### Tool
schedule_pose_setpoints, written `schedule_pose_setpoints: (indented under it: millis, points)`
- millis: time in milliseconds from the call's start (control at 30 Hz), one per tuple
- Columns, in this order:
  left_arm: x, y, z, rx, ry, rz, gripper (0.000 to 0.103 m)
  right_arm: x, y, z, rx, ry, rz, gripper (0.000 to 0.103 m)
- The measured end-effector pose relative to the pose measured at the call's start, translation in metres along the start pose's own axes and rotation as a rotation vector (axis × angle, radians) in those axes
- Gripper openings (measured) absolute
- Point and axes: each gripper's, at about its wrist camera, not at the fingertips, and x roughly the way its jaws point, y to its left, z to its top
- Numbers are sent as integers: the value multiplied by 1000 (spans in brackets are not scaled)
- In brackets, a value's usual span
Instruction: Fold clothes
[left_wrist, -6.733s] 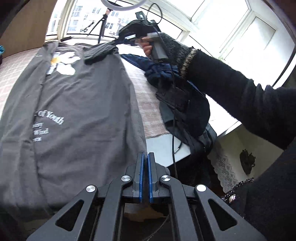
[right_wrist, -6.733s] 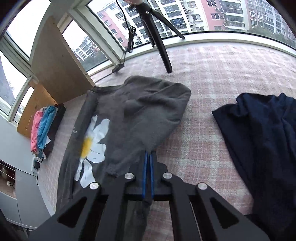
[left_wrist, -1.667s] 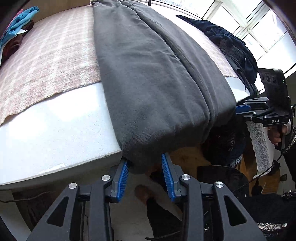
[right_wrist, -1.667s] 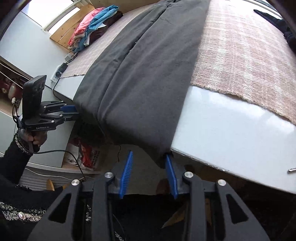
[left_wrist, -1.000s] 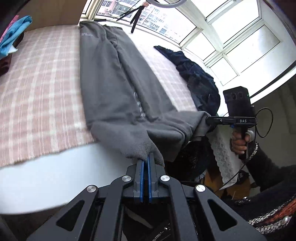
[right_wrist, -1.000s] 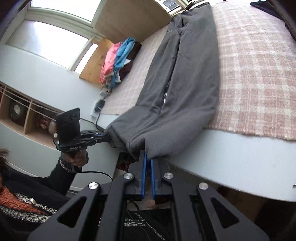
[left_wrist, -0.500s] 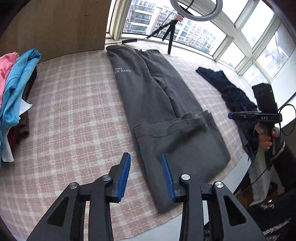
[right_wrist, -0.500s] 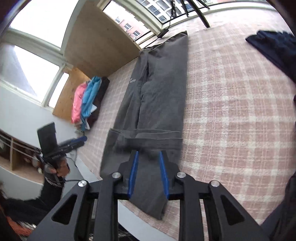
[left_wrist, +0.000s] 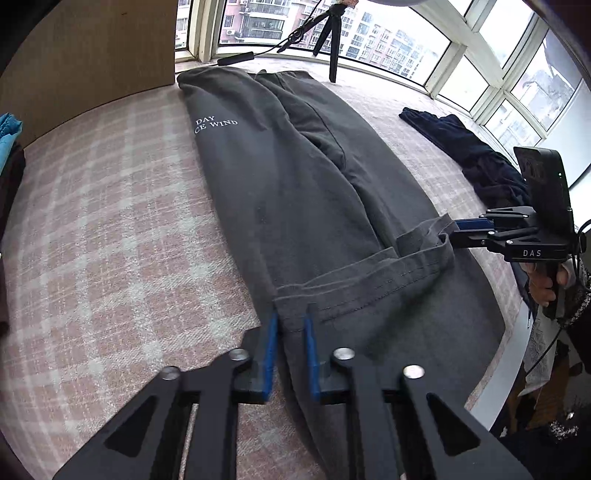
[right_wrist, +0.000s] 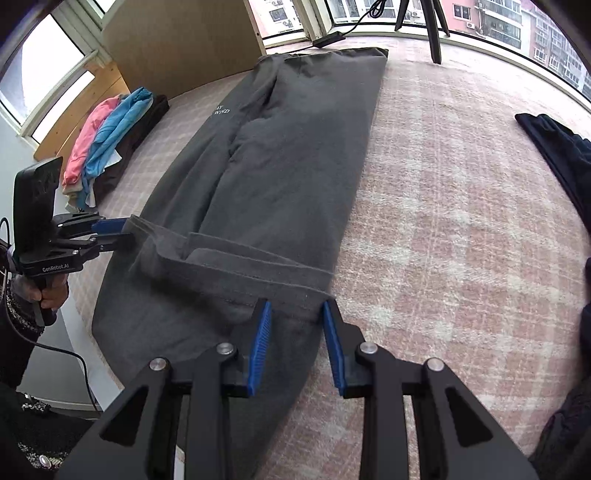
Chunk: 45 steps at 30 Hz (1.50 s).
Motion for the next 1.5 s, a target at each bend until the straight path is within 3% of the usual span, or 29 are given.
schedule_pose_setpoints:
  millis: [100,133,167,233,267,333,400,433,500,567,667,833,933,967,1000,1100,1167,1300,1400,1467,1500]
  points:
    - [-10,5,-4,-26,-51,-21,6,0,4,1,-2,-25,5,27]
    - [-15,7,-5,-38,-81,-25,6,-2,5,2,-2,-38,6,15]
    - [-21,9,-7,-49,-111,-30,6,-4,6,2,-1,-51,8,9]
    - [-31,12,-10,-71,-163,-38,6,-15,6,2,-1,-112,5,8]
    - [-24,15,-13,-73,-135,-42,6,-16,5,2,3,-120,2,8]
    - [-5,17,-14,-76,-51,-38,7,-4,3,4,-2,-67,-15,9]
    - [-4,14,-14,-50,-31,-10,13,2,8,5,-29,-40,-69,12]
    - [-9,13,-13,-46,-38,2,16,1,13,6,-49,-43,-99,19]
    - [-19,5,-7,0,-51,-10,27,-11,24,7,-108,-90,-160,25]
    - [-28,-5,0,73,-65,-47,34,-25,36,9,-197,-133,-126,27]
    - [-41,-22,12,185,-81,-104,44,-24,58,16,-385,-102,-42,29]
    - [-2,-54,37,411,4,-177,43,8,80,31,-613,27,47,29]
    - [23,-55,41,440,68,-209,40,23,81,35,-658,92,89,29]
    - [30,-54,41,440,93,-208,32,27,81,35,-662,108,101,28]
    - [35,-53,39,440,110,-205,17,29,81,35,-665,116,105,27]
    - [32,-53,34,450,94,-225,8,28,78,34,-664,116,117,12]
    - [25,-53,31,442,89,-241,5,21,79,32,-661,96,129,8]
    - [13,-55,28,436,68,-250,4,7,85,26,-677,68,154,6]
    - [18,-56,33,438,67,-204,14,5,87,25,-702,52,107,6]
    - [26,-59,38,449,59,-158,22,8,85,30,-702,58,87,9]
    - [29,-61,40,463,61,-159,23,9,84,32,-695,62,73,17]
